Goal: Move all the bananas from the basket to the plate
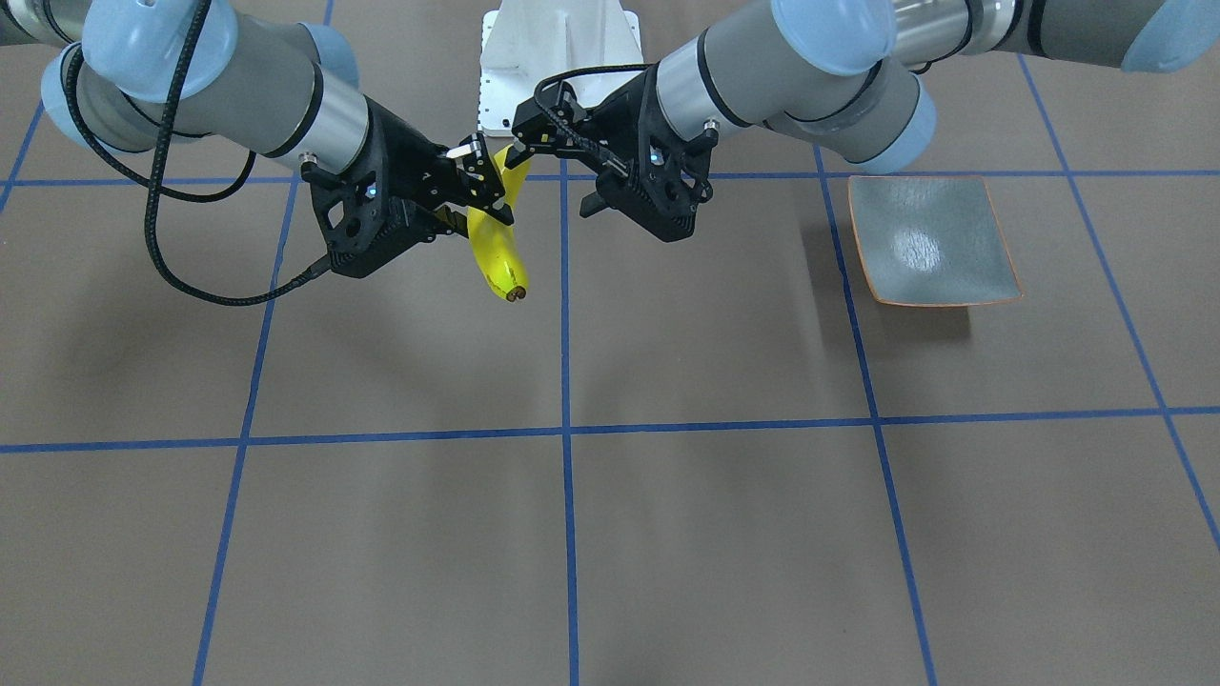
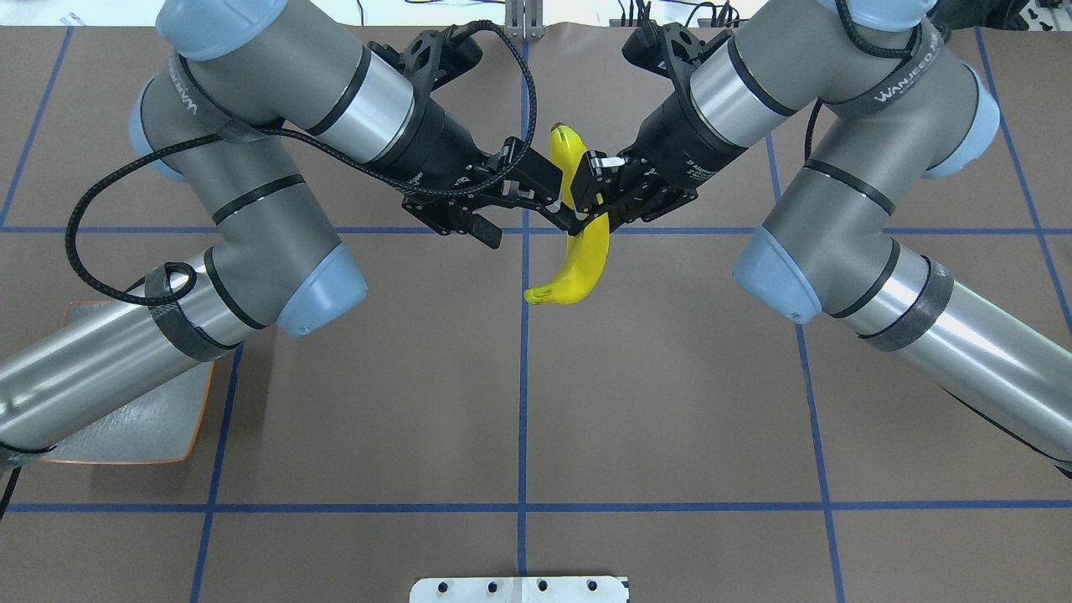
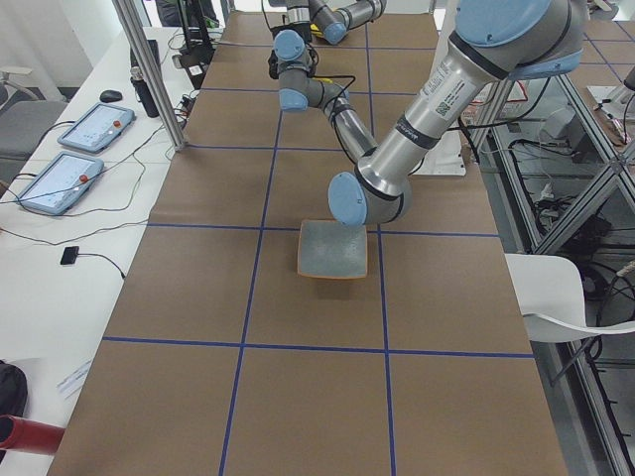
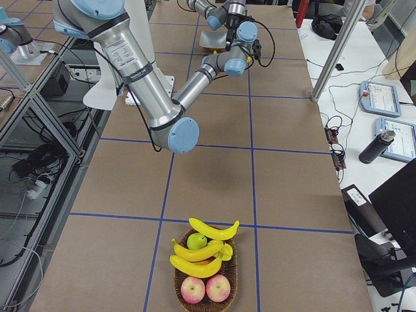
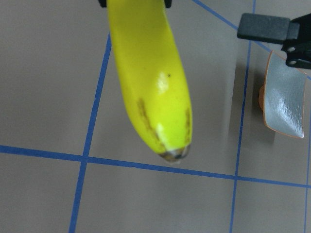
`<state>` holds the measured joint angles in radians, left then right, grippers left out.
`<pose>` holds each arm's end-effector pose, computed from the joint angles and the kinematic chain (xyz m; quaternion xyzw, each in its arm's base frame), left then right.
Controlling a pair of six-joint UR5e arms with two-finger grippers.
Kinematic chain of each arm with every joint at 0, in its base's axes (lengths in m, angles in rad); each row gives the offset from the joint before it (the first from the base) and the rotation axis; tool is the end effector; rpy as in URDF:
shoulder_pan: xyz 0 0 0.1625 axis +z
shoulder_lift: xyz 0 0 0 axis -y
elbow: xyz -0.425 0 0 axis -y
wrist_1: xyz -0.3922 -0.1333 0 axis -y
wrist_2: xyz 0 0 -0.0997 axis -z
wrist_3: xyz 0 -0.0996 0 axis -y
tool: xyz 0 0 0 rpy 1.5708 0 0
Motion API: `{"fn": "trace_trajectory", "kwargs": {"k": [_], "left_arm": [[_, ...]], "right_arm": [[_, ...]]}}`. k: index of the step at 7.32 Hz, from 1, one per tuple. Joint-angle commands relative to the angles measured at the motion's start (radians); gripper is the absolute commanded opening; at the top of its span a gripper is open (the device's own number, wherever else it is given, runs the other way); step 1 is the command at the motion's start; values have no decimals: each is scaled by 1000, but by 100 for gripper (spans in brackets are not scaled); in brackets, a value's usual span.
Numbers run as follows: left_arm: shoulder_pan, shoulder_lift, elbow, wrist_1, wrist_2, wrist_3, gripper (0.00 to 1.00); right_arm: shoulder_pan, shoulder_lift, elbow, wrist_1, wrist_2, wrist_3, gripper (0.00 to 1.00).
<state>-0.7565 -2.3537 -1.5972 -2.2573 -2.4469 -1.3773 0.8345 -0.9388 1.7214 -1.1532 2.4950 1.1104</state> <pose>0.4275 -0.4816 0.0852 0.0051 0.6899 0.0927 0.7179 -0.3773 -0.4964 0.1577 0.0114 -0.6251 -0.1100 0.7727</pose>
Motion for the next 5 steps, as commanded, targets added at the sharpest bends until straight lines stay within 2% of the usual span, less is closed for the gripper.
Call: {"fn": "trace_trajectory", "kwargs": {"k": [1,5], "left_arm": [[25,-16,13,-2,26,0,100],[40,-21,16,-8,32,0,99]], "right_arm": [[0,0,0,21,1,2,0],[0,2,0,21,2,2,0]]}}
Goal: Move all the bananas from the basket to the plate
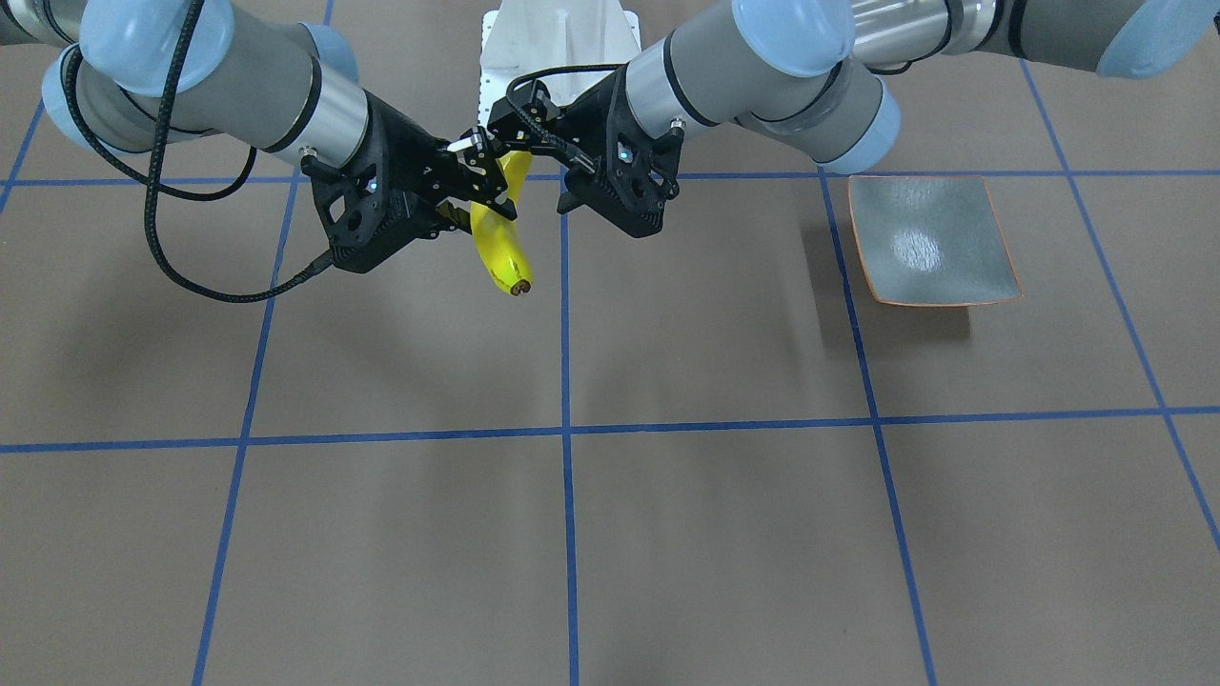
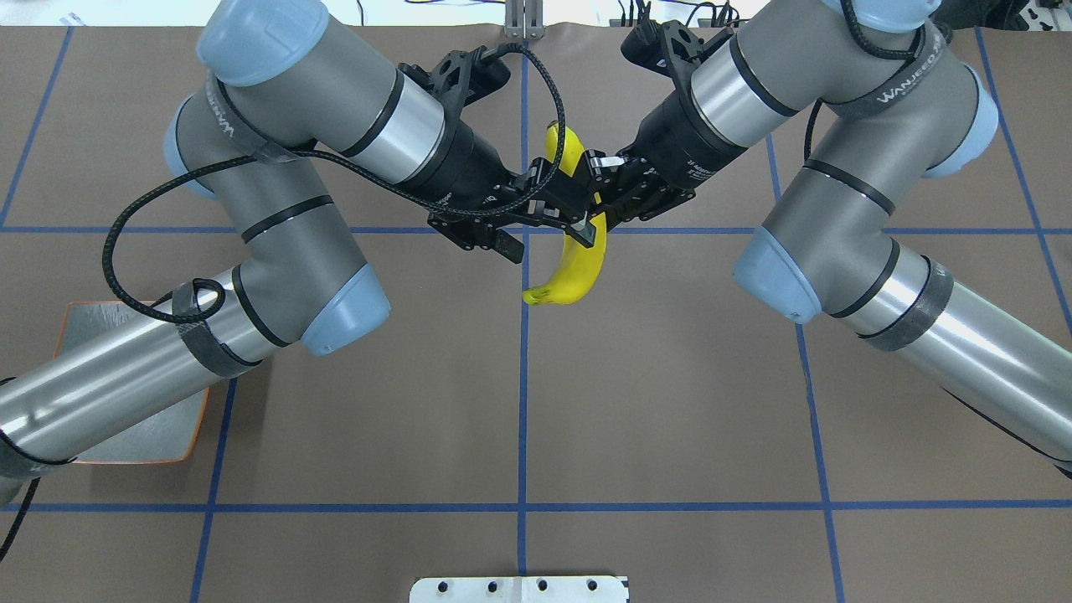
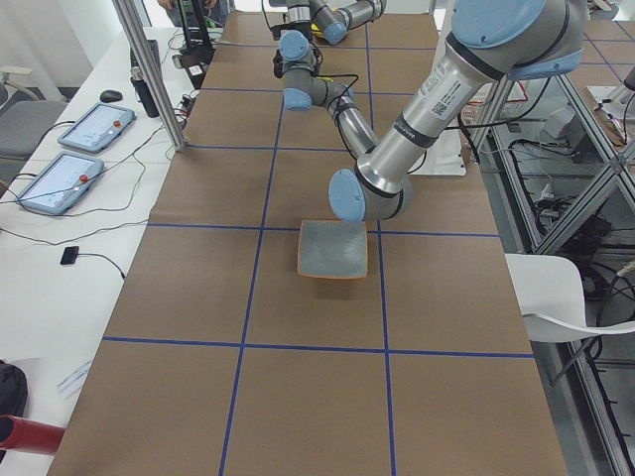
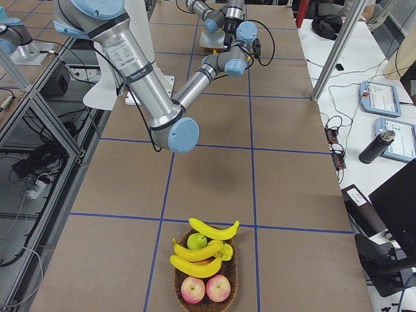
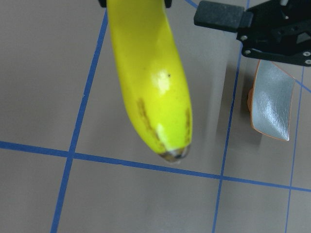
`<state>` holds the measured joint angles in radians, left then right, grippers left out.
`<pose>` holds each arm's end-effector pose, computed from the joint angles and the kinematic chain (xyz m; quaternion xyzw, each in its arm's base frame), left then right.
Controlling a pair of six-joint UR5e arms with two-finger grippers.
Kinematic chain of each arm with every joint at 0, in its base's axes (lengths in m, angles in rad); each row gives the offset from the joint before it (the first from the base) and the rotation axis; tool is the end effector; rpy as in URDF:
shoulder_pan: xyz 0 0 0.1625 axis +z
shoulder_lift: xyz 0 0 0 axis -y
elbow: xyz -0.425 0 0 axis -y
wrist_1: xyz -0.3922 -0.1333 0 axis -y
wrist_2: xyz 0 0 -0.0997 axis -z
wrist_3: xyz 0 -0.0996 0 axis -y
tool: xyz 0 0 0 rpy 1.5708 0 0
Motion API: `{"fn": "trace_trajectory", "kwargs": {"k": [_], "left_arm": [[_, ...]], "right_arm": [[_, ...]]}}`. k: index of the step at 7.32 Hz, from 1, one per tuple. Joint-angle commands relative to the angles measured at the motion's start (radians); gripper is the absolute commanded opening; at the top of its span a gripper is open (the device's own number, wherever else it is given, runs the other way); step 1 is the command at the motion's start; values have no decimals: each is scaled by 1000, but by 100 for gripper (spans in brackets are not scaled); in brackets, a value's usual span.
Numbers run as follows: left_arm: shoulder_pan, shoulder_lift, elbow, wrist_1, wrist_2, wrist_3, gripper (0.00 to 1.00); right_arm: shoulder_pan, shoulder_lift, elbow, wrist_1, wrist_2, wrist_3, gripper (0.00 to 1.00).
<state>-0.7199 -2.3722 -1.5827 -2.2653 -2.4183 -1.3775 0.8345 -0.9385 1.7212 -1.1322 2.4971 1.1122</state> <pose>0.4477 -0.4706 0.0779 0.0060 0.6922 0.0988 0.7149 -0.3763 -0.4952 0.1556 0.0169 -0.6300 -0.1147 0.7679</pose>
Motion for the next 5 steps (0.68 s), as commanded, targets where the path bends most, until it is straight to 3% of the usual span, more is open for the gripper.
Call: {"fn": "trace_trajectory", "kwargs": {"k": [1,5], "left_arm": [[4,-2,0,0,4,0,98],[33,-2,1,0,4,0,98]], "right_arm": [[0,0,-2,-1,0,0,0],[5,-2,-3,-1,2,0,0]]}}
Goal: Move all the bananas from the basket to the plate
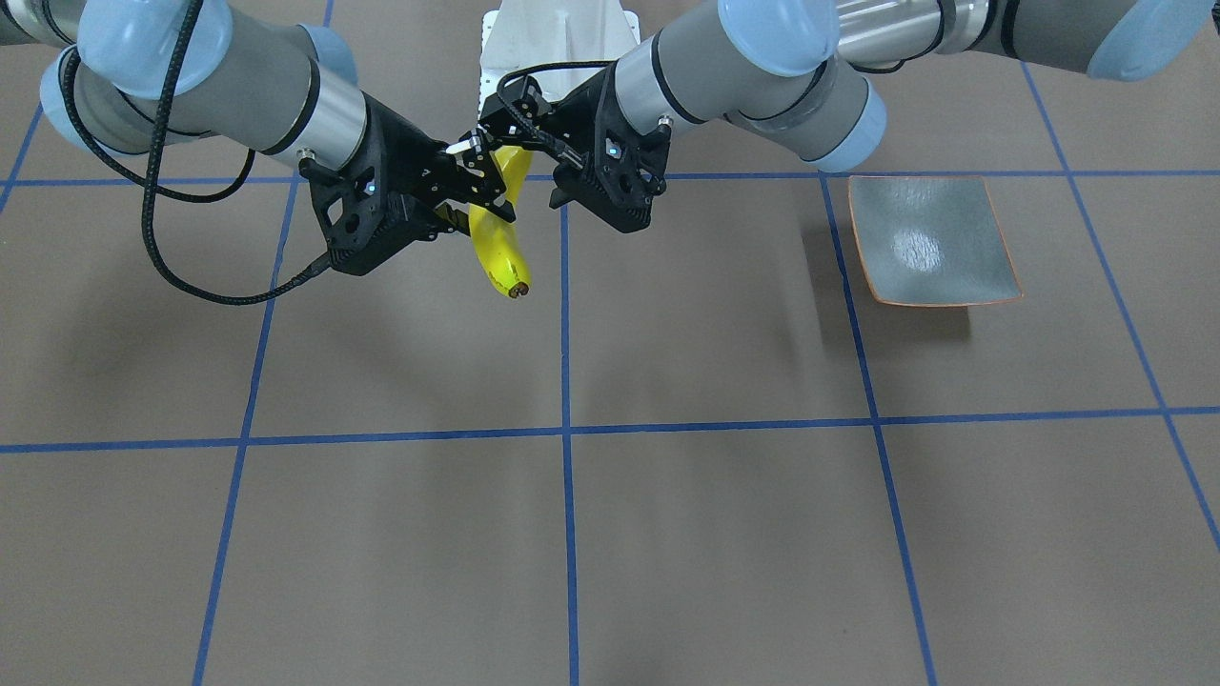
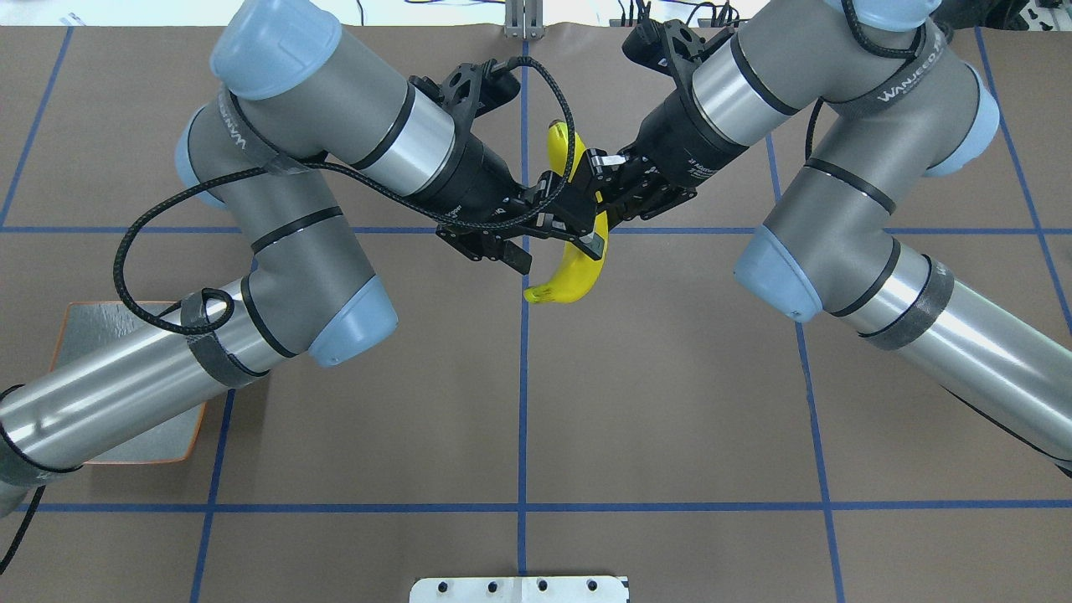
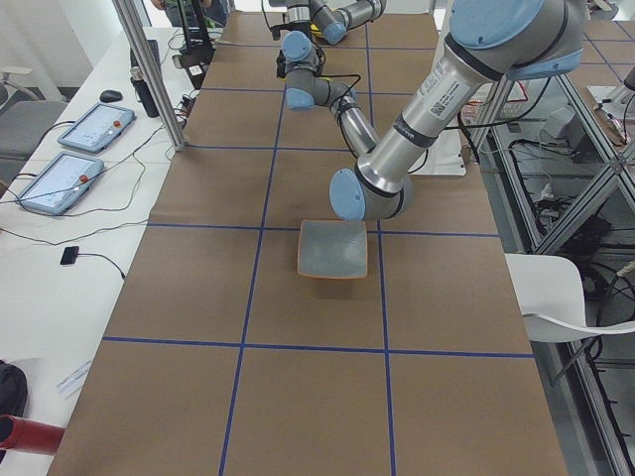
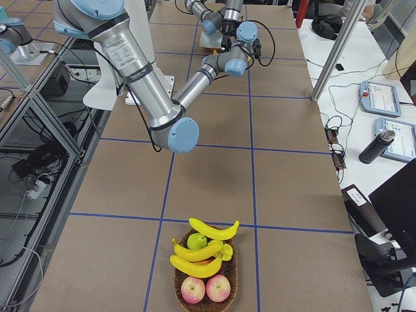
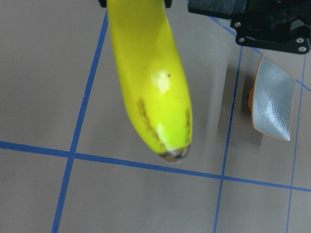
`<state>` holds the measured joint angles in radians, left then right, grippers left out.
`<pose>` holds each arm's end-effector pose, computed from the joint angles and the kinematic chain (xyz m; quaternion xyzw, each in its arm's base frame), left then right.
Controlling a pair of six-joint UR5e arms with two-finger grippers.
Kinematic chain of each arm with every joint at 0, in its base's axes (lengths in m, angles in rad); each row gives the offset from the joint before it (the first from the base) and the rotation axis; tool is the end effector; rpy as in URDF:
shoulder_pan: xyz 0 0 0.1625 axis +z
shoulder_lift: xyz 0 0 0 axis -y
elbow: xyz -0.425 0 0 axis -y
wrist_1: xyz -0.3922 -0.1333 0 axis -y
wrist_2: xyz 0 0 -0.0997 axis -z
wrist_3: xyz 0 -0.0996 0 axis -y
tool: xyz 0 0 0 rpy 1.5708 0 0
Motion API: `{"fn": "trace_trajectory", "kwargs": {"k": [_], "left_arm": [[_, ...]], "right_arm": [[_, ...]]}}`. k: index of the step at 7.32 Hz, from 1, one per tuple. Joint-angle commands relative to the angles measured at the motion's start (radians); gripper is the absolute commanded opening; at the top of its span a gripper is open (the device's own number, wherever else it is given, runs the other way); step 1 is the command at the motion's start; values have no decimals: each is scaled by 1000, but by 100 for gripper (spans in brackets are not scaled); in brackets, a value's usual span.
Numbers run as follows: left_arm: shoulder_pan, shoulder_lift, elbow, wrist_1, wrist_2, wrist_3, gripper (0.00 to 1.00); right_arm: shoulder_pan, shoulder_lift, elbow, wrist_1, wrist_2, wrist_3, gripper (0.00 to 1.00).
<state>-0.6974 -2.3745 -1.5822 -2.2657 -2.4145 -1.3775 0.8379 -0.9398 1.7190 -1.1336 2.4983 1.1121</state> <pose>0.4582 -0.4607 0.0765 0.0002 0.6927 0.1060 0.7134 -0.3752 -0.4970 0.1573 0.0160 -0.6290 -0.1127 0.7690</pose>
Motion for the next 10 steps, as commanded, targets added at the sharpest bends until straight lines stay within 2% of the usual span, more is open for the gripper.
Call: {"fn": "trace_trajectory", "kwargs": {"k": [1,3,4,10], "left_arm": [[15,0,1,0,0,0,98],[19,0,-1,0,0,0,83],[19,0,-1,0,0,0,80],[19,0,-1,0,0,0,78]], "right_arm": [[3,-1,-1,0,1,0,0],[3,-1,-1,0,2,0,0],[1,-1,1,0,4,0,0],[0,-5,1,67,-1,-34,0]]}}
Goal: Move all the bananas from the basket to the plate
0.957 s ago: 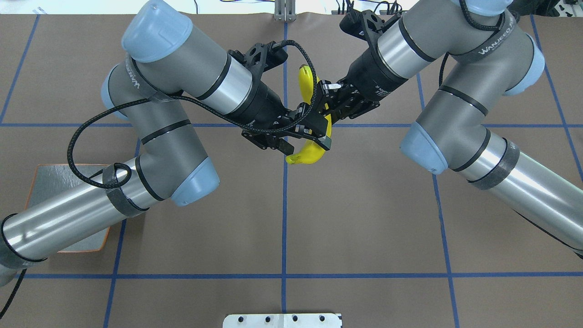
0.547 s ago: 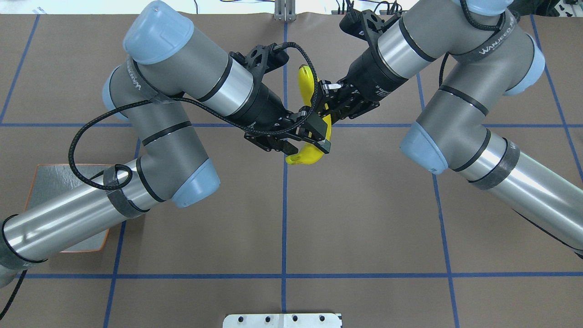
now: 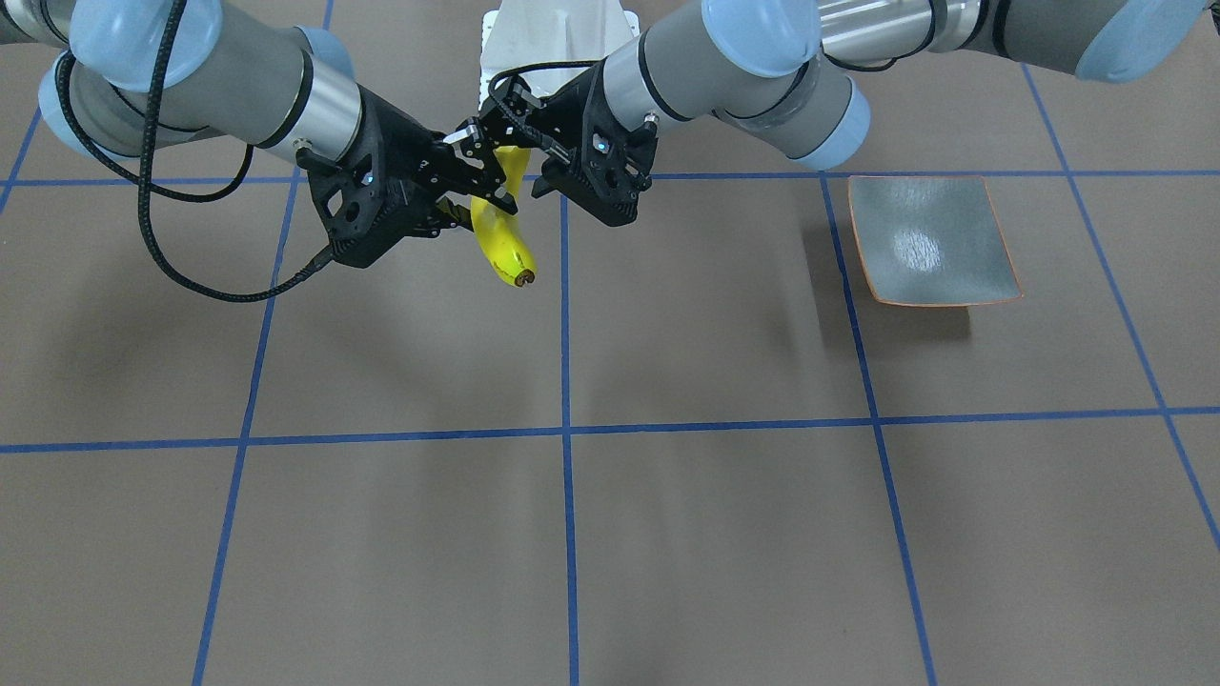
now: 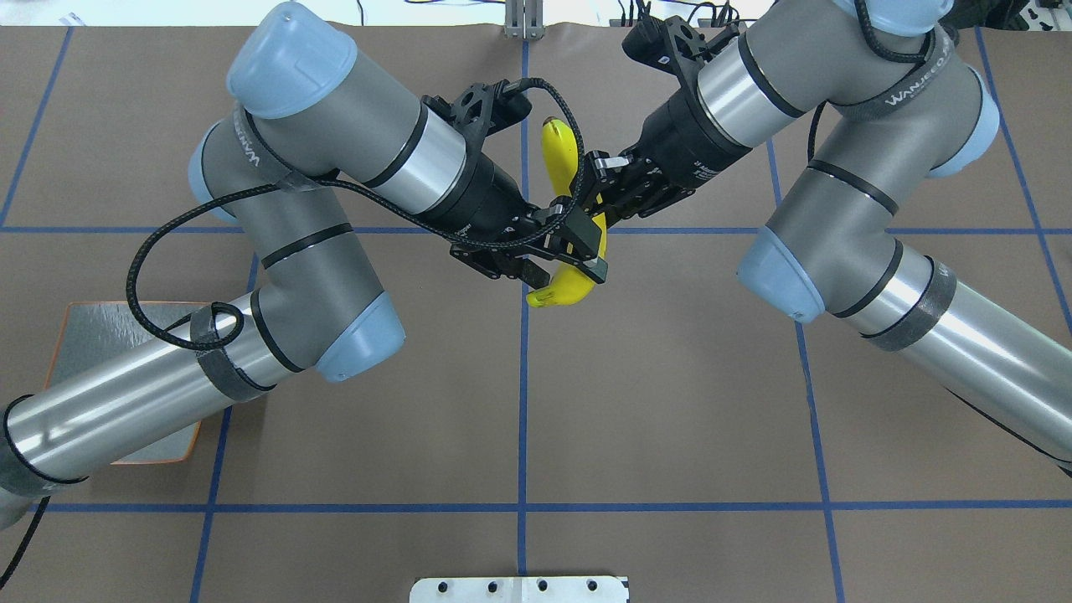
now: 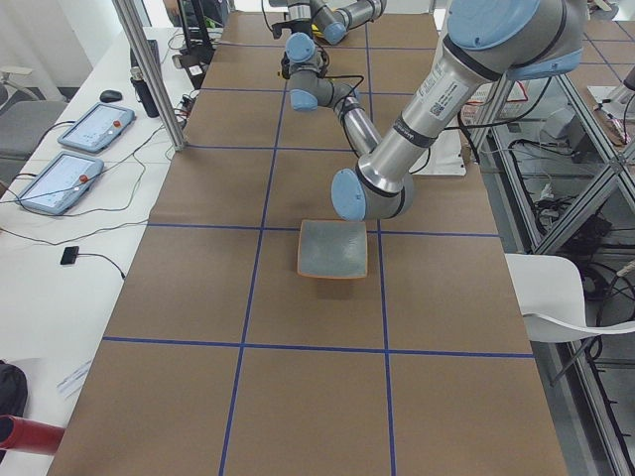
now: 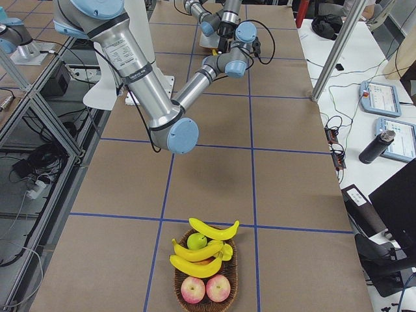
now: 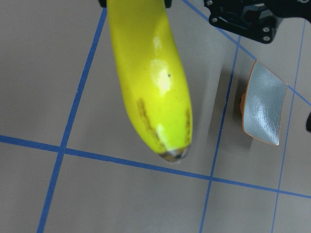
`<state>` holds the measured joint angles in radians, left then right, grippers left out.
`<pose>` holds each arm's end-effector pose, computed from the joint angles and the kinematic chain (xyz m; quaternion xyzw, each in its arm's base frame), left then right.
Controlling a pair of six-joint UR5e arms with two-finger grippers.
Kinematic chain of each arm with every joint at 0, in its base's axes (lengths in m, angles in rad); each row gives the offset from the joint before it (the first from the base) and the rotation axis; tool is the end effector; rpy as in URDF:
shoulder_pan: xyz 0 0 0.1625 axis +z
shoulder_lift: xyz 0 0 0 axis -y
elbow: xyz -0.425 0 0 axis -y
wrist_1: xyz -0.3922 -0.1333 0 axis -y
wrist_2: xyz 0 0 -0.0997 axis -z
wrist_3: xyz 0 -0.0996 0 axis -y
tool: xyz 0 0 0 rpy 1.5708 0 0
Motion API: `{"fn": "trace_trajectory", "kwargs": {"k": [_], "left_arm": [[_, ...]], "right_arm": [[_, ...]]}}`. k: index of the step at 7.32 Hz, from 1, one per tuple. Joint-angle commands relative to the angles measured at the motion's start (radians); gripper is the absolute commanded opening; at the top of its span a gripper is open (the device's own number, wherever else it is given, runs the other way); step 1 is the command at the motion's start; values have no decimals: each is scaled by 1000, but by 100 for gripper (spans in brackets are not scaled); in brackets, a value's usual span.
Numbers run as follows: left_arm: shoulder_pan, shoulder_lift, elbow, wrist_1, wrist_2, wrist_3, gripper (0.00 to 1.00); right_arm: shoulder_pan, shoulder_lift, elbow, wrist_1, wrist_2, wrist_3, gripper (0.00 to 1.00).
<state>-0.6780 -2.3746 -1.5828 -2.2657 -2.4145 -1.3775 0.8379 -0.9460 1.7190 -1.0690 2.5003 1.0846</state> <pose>0.4668 -0.4516 0.0763 -0.0063 0.6928 0.1131 0.7122 -0.3720 -0.4932 0.1554 0.0429 -0.6410 -0.1369 0.7540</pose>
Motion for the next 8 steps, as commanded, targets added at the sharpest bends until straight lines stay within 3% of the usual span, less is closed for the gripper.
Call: {"fn": "trace_trajectory", "kwargs": {"k": [1,3,6,8], "left_arm": [[-1,0,0,0,0,0,78],[-2,-2,0,0,0,-2,76],[-2,-5,-3,0,0,-5,55],[-2,-6,-3,0,0,-5,48]], "right_arm": [[-2,1,-1,4,-4,-6,0],[-2,-5,-1,4,-5,-6,0],[0,-11,1,18,-5,-6,0],[-2,-13,2,18,-3,-5,0]]}}
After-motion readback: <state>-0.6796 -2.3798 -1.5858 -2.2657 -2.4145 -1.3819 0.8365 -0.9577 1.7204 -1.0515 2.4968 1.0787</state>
